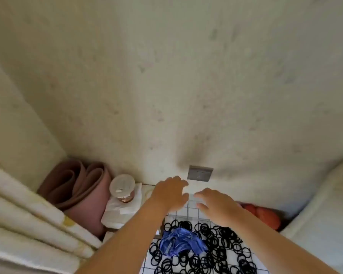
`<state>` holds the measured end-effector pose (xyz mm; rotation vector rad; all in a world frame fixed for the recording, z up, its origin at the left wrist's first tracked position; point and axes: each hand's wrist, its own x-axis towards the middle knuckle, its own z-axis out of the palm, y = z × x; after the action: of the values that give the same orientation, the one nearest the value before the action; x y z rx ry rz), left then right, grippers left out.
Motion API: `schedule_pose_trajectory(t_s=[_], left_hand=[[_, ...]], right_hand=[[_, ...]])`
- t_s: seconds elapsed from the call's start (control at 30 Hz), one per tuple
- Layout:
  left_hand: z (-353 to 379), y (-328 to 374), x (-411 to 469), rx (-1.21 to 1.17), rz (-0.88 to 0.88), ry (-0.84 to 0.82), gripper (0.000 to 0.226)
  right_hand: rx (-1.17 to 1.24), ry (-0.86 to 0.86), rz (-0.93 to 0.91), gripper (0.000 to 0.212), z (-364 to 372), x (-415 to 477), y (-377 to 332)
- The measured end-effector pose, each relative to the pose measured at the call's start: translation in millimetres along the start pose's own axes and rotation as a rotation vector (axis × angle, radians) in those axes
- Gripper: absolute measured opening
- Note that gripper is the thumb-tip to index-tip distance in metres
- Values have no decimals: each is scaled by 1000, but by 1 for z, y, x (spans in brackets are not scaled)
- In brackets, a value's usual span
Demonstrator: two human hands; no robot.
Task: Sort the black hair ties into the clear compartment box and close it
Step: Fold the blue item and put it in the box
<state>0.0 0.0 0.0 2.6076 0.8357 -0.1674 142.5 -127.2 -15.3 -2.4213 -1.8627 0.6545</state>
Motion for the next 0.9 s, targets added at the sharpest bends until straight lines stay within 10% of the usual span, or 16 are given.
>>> schedule_pose_trajectory(t_s=[0.33, 0.9], left_hand=[[165, -59, 80, 212, 103, -115, 77], [237, -84, 103, 341, 281, 362, 80]], right_hand=[[-356, 119, -4, 63, 160, 72, 69], [-741, 356, -237, 55, 202, 92, 94]])
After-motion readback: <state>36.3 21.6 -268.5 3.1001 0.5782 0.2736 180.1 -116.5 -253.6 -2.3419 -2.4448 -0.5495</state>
